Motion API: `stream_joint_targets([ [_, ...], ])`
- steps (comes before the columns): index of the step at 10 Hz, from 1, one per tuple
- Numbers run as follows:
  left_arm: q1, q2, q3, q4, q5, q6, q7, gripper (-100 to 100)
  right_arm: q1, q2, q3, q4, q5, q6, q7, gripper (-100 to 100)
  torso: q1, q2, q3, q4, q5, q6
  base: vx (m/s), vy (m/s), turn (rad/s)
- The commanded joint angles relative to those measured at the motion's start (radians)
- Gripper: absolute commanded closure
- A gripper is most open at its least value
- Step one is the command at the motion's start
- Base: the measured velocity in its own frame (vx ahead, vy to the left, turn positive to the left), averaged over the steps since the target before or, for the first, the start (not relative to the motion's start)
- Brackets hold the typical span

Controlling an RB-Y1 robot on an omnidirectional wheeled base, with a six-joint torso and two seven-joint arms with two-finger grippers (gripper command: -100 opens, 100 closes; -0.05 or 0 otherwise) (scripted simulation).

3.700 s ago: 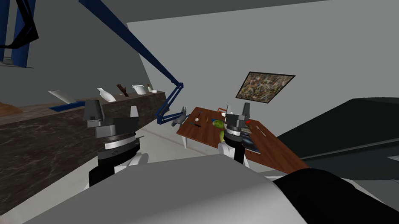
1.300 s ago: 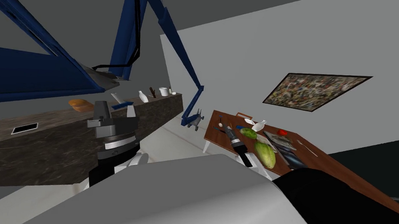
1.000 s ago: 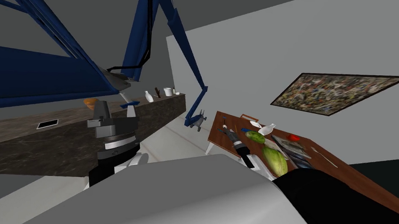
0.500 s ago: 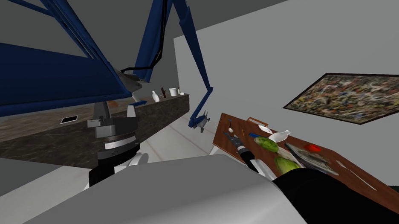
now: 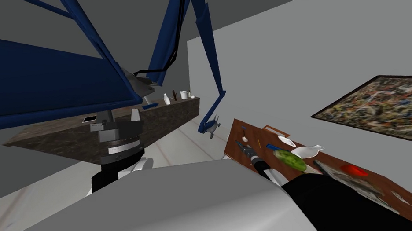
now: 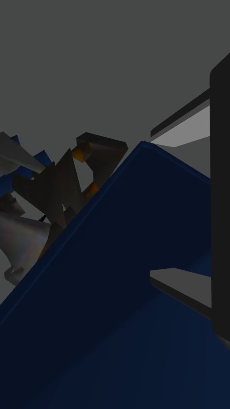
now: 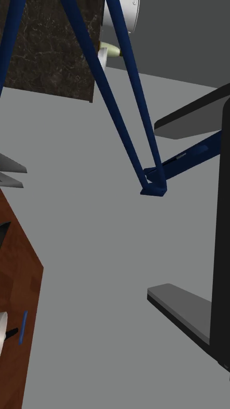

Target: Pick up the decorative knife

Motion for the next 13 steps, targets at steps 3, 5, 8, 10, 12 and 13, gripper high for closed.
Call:
stream_joint_targets([
  [3,0.000,0.000,0.000,0.000,0.000,0.000,0.000,0,0.030,-0.041,-0.004,0.087,0.095,0.033,0.027,-100,-0.001,0.000,0.000,0.000,0.000,0.001,0.056,-0.013,0.185],
  [5,0.000,0.000,0.000,0.000,0.000,0.000,0.000,0,0.040,-0.060,-0.004,0.122,0.129,0.043,0.035,-100,-0.002,0.000,0.000,0.000,0.000,0.000,0.048,-0.031,0.182],
  [8,0.000,0.000,0.000,0.000,0.000,0.000,0.000,0,0.069,-0.113,0.003,0.218,0.219,0.070,0.055,-100,-0.003,0.001,0.001,0.000,-0.001,0.000,0.034,-0.051,0.226],
  [10,0.000,0.000,0.000,0.000,0.000,0.000,0.000,0,0.086,-0.142,0.015,0.273,0.269,0.083,0.065,-100,-0.006,0.002,0.001,0.000,-0.001,0.000,0.030,-0.102,0.246],
  [12,0.000,0.000,0.000,0.000,0.000,0.000,0.000,0,0.101,-0.165,0.032,0.320,0.310,0.092,0.073,-100,-0.007,0.002,0.001,0.001,-0.002,0.000,0.005,-0.104,0.210],
  [13,0.000,0.000,0.000,0.000,0.000,0.000,0.000,0,0.108,-0.173,0.041,0.340,0.328,0.096,0.076,-100,-0.007,0.003,0.002,0.001,-0.002,0.000,-0.013,-0.103,0.183],
])
